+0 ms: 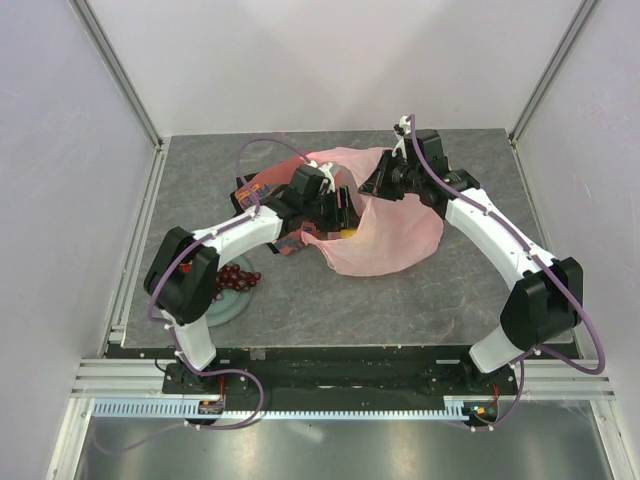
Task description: Place the fruits into the plastic bag
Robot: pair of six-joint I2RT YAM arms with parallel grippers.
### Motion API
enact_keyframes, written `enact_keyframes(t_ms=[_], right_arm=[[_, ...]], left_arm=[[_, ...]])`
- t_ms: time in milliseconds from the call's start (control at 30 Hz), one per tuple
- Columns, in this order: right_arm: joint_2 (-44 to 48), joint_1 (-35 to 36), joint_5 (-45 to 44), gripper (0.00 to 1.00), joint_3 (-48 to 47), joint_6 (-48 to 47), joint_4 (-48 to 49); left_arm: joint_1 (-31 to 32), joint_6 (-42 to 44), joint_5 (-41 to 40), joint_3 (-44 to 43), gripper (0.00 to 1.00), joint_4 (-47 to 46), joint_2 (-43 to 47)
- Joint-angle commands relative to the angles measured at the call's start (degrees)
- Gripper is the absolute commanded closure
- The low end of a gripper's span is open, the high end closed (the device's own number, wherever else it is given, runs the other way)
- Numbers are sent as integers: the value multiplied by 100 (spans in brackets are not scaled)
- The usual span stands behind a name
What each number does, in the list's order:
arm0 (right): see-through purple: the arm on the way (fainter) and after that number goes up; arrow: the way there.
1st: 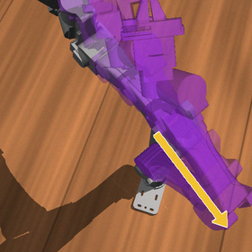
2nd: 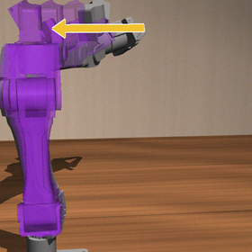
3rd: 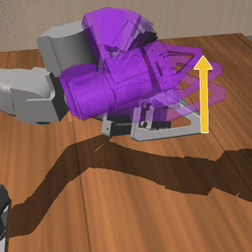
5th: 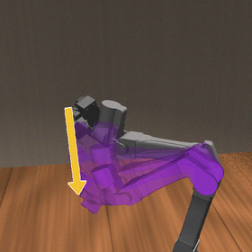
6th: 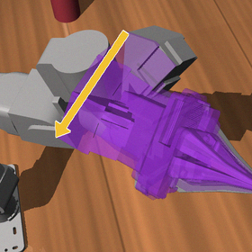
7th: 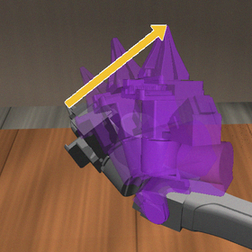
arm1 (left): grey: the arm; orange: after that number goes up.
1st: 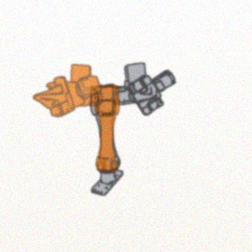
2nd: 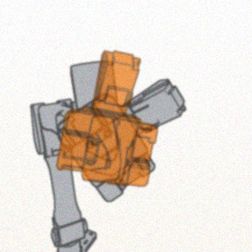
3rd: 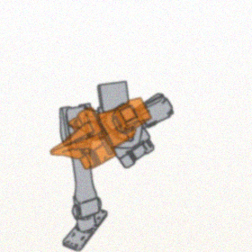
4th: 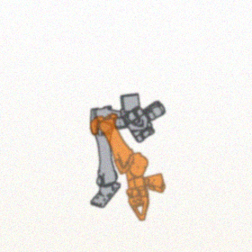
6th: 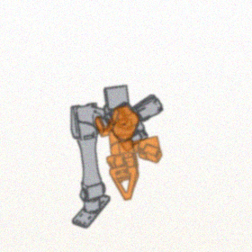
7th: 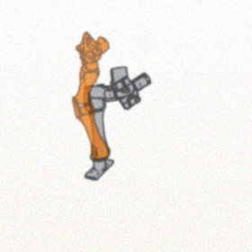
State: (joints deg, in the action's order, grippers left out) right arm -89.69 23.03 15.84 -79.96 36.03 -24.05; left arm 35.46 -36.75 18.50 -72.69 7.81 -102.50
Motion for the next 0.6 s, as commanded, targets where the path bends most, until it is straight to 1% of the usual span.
enact_keyframes(t_ms=[0,167,233,267,300,367,400,467,567], right_arm=[[206,-17,104,98,77,44,120],[171,-9,165,98,121,53,155],[145,-17,174,98,104,62,164],[136,-17,174,98,95,62,173],[127,-9,183,98,78,45,173],[118,-17,183,98,60,44,182],[127,-26,174,98,60,44,173],[136,-17,157,97,86,27,182],[136,-17,139,97,104,9,164]], left_arm=[[145,230,391,-518,98,97,-418],[189,247,663,-966,98,255,-894],[207,291,690,-1072,88,343,-1035],[207,300,655,-1072,82,396,-1044],[207,361,602,-1046,66,405,-1035],[207,475,506,-958,55,414,-930],[207,554,505,-941,44,379,-886],[207,608,514,-949,36,370,-807],[207,669,497,-949,33,317,-685]])
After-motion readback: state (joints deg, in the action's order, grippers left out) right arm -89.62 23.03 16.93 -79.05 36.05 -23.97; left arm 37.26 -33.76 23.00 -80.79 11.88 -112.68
